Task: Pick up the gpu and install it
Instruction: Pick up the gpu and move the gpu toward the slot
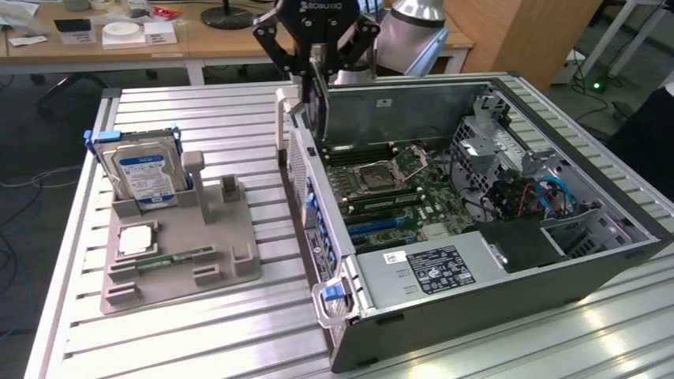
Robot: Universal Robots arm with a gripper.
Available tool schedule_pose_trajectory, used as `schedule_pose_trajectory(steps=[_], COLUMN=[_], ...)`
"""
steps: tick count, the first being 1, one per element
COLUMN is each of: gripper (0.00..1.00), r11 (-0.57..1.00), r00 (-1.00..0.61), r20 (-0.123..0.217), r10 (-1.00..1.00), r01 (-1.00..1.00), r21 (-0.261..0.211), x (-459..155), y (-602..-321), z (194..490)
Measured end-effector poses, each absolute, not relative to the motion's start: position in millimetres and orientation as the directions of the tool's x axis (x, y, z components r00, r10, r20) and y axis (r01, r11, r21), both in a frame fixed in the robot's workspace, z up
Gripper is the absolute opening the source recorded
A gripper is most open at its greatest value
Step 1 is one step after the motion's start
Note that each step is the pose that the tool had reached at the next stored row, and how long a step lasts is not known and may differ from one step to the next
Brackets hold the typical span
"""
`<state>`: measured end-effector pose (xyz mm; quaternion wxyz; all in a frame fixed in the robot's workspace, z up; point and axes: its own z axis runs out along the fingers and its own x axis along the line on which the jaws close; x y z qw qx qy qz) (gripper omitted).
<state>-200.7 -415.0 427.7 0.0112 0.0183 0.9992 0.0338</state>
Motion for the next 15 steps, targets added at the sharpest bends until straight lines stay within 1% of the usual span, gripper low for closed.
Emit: schedule_pose_trajectory(steps=[15], gripper=[0.27], r11=[0.998], r00=[-1.000], r20=[-0.021], r10=[0.018], r01=[0.016], r21=[0.068], x=[-138.1], y=[-415.0], z=[425.5])
